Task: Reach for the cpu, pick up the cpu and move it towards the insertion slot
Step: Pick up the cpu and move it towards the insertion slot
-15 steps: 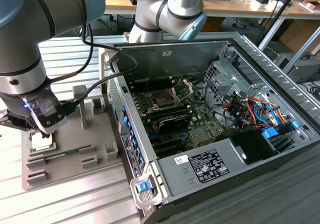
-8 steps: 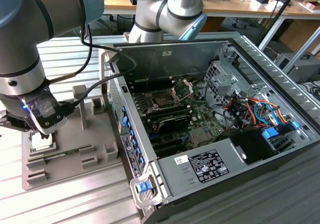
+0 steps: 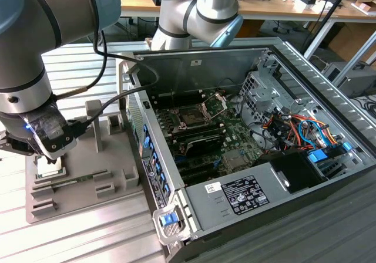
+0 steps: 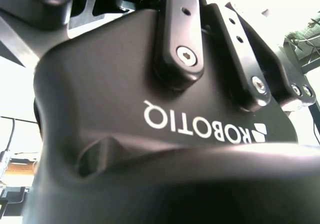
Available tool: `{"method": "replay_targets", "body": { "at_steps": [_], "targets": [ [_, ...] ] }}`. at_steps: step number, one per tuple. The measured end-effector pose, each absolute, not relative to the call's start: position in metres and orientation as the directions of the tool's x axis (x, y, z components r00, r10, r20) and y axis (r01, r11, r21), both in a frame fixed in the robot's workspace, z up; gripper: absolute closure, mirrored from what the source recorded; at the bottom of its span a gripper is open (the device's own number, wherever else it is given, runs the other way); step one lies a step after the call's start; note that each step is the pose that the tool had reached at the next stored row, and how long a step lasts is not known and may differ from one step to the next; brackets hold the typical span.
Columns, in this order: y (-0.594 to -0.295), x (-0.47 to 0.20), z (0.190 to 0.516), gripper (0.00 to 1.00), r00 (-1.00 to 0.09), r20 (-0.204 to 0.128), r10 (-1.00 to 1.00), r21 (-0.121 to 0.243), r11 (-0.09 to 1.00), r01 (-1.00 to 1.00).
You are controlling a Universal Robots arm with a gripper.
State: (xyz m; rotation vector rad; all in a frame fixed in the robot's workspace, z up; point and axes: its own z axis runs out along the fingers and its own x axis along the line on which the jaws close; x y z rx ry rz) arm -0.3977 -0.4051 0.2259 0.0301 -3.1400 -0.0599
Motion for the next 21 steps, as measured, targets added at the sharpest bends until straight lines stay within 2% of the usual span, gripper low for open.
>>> {"method": "replay_targets", "body": {
  "at_steps": [21],
  "targets": [
    [-0.4071,-0.4049,0.2203,0.89,-1.000,0.000,-0.023,0.038,0.999,-0.023]
  ]
}}
